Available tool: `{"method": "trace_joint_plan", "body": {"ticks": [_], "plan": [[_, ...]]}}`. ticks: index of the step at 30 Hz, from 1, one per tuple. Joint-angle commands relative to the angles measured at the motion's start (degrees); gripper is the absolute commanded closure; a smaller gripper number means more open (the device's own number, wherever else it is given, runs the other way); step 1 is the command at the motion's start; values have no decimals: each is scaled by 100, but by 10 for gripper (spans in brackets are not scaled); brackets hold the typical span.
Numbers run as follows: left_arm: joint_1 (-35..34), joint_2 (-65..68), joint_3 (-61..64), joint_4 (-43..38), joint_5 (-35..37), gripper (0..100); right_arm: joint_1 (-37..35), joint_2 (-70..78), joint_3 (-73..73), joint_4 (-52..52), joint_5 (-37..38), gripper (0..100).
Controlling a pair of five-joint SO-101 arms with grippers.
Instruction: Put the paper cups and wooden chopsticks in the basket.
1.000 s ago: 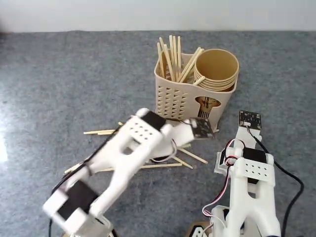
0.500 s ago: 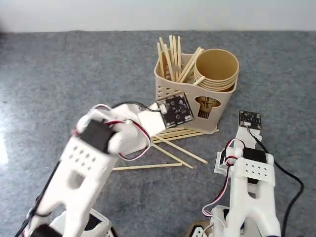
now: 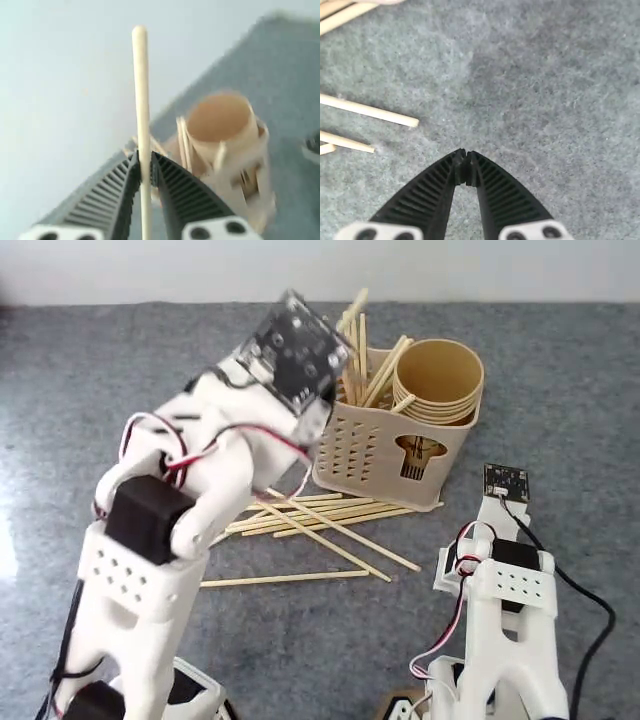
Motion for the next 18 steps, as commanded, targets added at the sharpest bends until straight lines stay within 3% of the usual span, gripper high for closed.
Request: {"method": "trace_joint_plan", "body": {"ticks": [1, 10, 18], "plan": [[-9, 88, -312, -1459, 290, 986, 48, -145, -158, -84, 70, 988], [-202, 923, -321, -2716, 1055, 986, -145, -127, -105, -84, 70, 988], [-229, 1609, -171, -2857, 1336, 986, -189, -145, -44, -198, 70, 988]]}}
